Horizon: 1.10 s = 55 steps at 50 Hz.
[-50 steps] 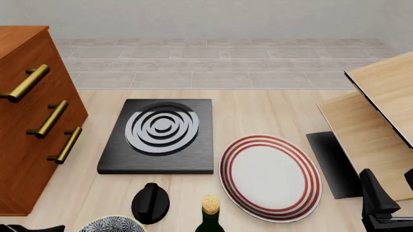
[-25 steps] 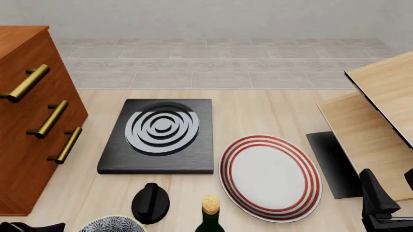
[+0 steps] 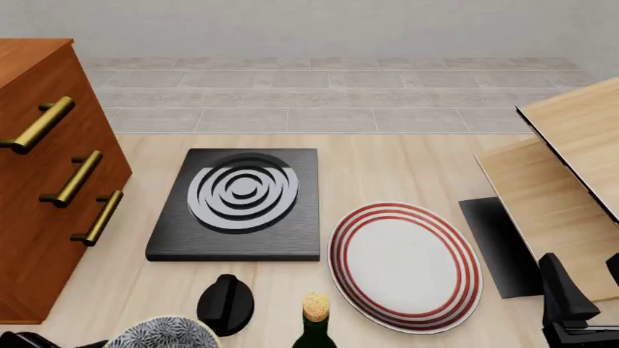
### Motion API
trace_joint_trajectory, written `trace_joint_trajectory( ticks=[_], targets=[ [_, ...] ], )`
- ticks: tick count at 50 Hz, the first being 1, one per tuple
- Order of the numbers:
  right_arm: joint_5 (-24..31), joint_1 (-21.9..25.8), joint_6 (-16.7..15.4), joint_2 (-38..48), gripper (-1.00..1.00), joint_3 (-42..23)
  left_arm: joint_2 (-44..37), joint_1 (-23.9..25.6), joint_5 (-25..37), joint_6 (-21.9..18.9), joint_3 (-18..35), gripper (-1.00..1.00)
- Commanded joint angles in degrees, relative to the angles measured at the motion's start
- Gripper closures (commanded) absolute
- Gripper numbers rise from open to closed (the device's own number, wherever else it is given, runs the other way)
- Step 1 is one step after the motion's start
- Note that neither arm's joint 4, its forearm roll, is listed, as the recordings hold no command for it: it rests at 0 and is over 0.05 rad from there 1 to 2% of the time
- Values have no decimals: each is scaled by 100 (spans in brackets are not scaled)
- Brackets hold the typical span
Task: Put the bowl on the top of the cabinet.
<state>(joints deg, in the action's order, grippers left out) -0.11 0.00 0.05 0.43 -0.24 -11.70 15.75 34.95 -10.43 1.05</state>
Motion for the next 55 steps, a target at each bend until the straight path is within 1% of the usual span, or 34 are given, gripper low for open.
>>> trace_joint_trajectory(
  ticks=[1, 3, 5, 9, 11, 17, 18, 19, 20, 21, 23, 25, 26, 28, 30, 31, 32, 34, 37, 39, 42, 45, 49, 53, 54, 55],
  targets=[
    [0, 0, 2, -1, -100, 0, 108, -120, -196, -138, -98, 100],
    [0, -2, 1, -1, -100, 0, 52, -103, -285, -93, -82, 100],
    [0, 0, 0, 1, -100, 0, 197, -49, -120, -68, -22, 100],
    [0, 0, -1, 0, -100, 0, 238, -109, -123, -137, 40, 100],
    [0, 0, 0, 0, -100, 0, 285, -43, -15, -85, 111, 100],
    [0, 0, 2, -1, -100, 0, 231, -40, 27, -28, 343, 100],
    [0, 0, 0, 0, -100, 0, 275, -136, 29, -69, 430, 100],
    [0, -1, 1, -1, -100, 0, 160, -299, -133, -130, 470, 100],
    [0, 1, -1, 0, -100, 0, 67, -317, -200, -79, 575, 100],
    [0, 1, -1, 0, -100, 0, -12, -446, -284, -112, 626, 100],
    [0, -1, 1, 1, -100, 0, 57, -445, -187, -110, 686, 100],
    [0, -1, 2, 0, -100, 0, 42, -642, -269, -173, 725, 100],
    [0, 0, 0, 0, -100, 0, 24, -576, -194, -125, 821, 100],
    [0, 1, -2, 0, -100, 0, 13, -784, -279, -148, 920, 100],
    [0, -1, 3, 0, -100, 0, 69, -729, -204, -87, 1048, 100],
    [0, -1, 1, 1, -100, 0, -84, -980, -386, -159, 1161, 100],
    [0, 0, 0, 0, -100, 0, -140, -971, -379, -95, 1282, 100],
    [0, 0, 1, 0, -100, 0, -233, -1151, -483, -113, 1376, 100],
    [0, -1, 1, 0, -100, 0, -231, -1209, -471, -102, 1444, 100],
    [0, 0, 0, 0, -100, 0, -240, -1211, -416, -24, 1559, 100],
    [0, 0, -1, 0, -100, 0, -318, -1365, -469, 60, 1882, 100],
    [0, -1, -2, -1, -100, 0, -377, -1363, -449, 87, 2024, 100],
    [0, -1, 0, 0, -100, 0, -440, -1476, -439, 140, 2315, 100],
    [0, -1, 0, 0, -100, 0, -428, -1593, -450, 181, 2494, 100],
    [0, 0, 1, 0, -100, 0, -509, -1638, -477, 297, 2597, 100],
    [0, 0, 1, 1, -100, 0, -549, -1710, -526, 303, 2653, 100]
  ],
)
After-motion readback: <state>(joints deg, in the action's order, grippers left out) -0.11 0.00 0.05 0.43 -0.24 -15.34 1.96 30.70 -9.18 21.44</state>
